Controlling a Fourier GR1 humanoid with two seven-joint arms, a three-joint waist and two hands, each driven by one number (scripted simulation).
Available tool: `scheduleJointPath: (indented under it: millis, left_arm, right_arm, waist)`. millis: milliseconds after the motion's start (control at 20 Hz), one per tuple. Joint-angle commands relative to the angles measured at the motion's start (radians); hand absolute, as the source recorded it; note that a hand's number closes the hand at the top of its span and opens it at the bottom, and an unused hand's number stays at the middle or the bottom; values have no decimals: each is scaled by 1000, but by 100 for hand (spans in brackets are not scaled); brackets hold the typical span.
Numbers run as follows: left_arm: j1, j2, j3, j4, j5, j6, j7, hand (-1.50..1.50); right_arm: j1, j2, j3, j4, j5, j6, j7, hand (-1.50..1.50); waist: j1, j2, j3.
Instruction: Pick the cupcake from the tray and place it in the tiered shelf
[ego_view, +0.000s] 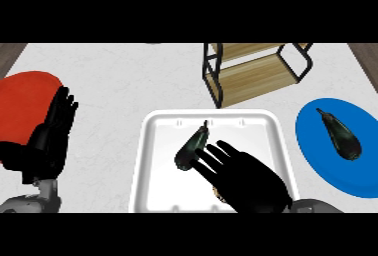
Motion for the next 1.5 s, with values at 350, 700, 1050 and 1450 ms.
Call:
scheduleJointPath:
  millis: [350,700,1050,1450]
  left_arm:
    - [-7,-50,22,-50,-35,-14,41,0]
    - [-40,-83,49,41,-43,-39,2,0]
    - [22,-38,82,-110,-57,-77,118,0]
    - [30,-85,63,-116,-99,-75,85,0]
  right_arm:
    - [41,101,-60,178,188,1,-187,-150]
    - [112,115,-84,302,292,-154,-388,-150]
    - [155,212,-66,376,406,-150,-394,-150]
    - [198,138,-55,323,506,-151,-512,150]
  waist:
    - [4,0,0]
    - [0,2,0]
    - [5,0,0]
    - [1,-1,0]
